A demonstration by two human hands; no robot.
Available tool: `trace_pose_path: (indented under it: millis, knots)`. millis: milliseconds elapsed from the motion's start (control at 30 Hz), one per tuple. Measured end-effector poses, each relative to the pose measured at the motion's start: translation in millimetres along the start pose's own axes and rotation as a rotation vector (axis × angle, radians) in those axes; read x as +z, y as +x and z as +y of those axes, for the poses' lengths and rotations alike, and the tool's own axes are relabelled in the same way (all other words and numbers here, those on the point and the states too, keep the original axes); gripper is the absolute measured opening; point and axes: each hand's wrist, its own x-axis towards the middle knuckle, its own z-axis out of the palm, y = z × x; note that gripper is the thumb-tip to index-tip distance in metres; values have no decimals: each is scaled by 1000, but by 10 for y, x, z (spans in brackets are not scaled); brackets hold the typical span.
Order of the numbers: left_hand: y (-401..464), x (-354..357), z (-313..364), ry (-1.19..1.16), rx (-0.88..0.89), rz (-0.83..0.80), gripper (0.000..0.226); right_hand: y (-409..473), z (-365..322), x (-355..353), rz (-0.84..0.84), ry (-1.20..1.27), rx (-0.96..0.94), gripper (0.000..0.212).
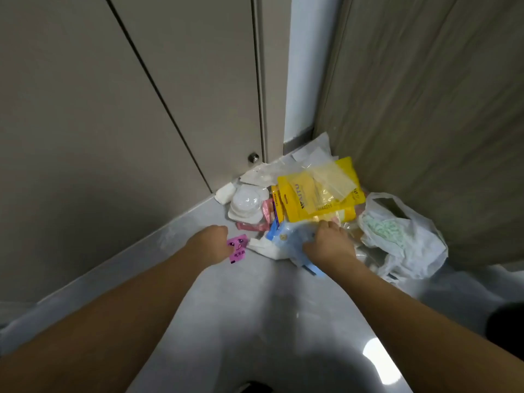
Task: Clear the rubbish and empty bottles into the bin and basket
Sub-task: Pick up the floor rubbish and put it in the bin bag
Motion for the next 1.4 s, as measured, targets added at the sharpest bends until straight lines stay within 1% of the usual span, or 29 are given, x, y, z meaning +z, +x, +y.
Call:
trace_pose_path:
  millis: [67, 167, 267, 333, 400, 467, 600, 633, 667, 733, 800, 900, 967, 1067, 1133, 1200, 1267, 1333, 1400]
  knots:
    - [92, 4, 62, 27, -30, 34, 42, 44, 13, 79, 18, -47, 52, 57]
    - [155, 99, 178, 97, -102, 43, 50, 105, 35, 205, 61, -111, 137, 61]
    - [203, 221, 231, 132, -124, 78, 57, 155, 58, 309, 115, -131, 176, 65]
    - [244, 228, 208, 26, -152, 44, 53, 179, 88, 362, 123, -139, 178, 66]
    - [280, 231, 173, -66, -156, -33, 47, 193, 130, 410, 116, -142, 171, 63]
    - [301, 239, 155, -126, -148, -88, 35, 211, 176, 446, 117, -119, 166, 59]
    - [320, 231, 125, -179, -138, -111, 8, 204, 227, 460, 113, -59, 143, 57]
    - [322, 235, 112, -177, -138, -110, 7, 195, 233, 453, 109, -64, 137, 57]
    - [326, 249, 99, -171, -134, -101, 12, 185, 240, 444, 106, -73, 132, 55]
    - [308, 253, 90, -157, -124, -67, 12, 162, 257, 411, 115, -86, 115, 45]
    - [285, 229, 92, -149, -141, -30, 11, 140, 270, 361, 109, -41, 93, 33]
    - [225, 98, 93, -155, -187, 28, 5, 99, 267, 236, 26, 126, 69, 28]
    - [167, -7, 115, -192, -186, 52, 4, 74, 257, 118, -56, 171, 52, 26]
    - [5, -161, 242, -279, -129, 56, 16, -23, 245, -125, -172, 239, 22, 14]
    - [-110, -286, 373, -328, -70, 59, 13, -95, 246, -346, -224, 311, 4, 8]
    - [-240, -463, 552, -349, -13, 14, 12, -194, 259, -609, -290, 332, -8, 7]
    - [-378, -683, 757, -280, 48, -72, 20, -287, 292, -850, -358, 323, 4, 5]
    - [-509, -942, 999, -179, 99, -104, 25, -369, 366, -1060, -413, 333, 12, 7]
    - [-618, -1199, 1235, -106, 144, -112, 17, -458, 474, -1290, -421, 335, 14, 11]
